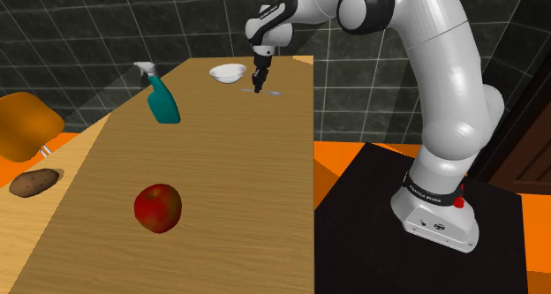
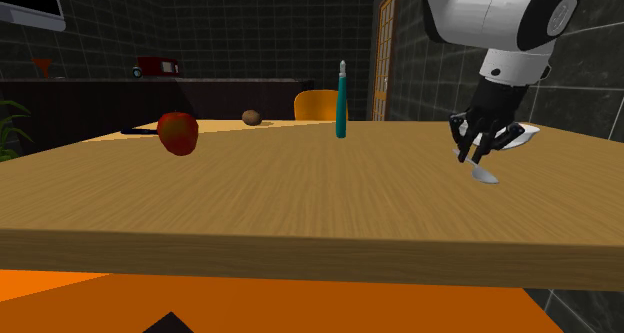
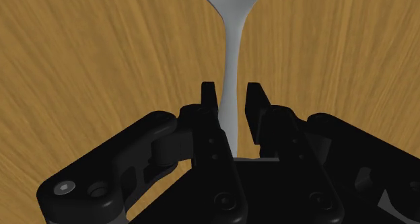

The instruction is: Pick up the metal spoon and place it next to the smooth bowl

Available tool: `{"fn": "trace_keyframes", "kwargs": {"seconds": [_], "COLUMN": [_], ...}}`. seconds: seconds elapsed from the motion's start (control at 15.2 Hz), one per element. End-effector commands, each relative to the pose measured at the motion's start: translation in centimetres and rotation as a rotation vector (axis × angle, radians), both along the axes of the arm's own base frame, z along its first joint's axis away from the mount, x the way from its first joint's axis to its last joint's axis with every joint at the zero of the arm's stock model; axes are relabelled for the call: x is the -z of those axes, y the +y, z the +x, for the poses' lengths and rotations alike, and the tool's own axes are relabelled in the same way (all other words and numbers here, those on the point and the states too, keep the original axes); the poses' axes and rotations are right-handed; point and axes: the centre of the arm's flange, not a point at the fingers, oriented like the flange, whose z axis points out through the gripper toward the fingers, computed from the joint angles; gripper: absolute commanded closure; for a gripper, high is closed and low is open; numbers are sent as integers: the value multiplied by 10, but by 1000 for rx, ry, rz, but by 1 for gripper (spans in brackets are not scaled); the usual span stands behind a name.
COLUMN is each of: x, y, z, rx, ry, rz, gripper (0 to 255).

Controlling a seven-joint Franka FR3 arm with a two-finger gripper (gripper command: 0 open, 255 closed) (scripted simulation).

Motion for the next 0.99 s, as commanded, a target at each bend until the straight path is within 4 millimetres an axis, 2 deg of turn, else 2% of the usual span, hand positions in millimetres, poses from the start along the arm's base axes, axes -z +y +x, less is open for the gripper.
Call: {"fn": "trace_keyframes", "kwargs": {"seconds": [0.0, 0.26, 0.33, 0.66, 0.92], "x": [0, 0, 0, 0, -48], "y": [0, 0, 0, 0, -9], "z": [0, 0, 0, 0, -8], "rx": [0, 0, 0, 0, 0], "ry": [0, 0, 0, 0, 0], "rz": [0, 0, 0, 0, 0], "gripper": [255, 255, 0, 0, 0]}}
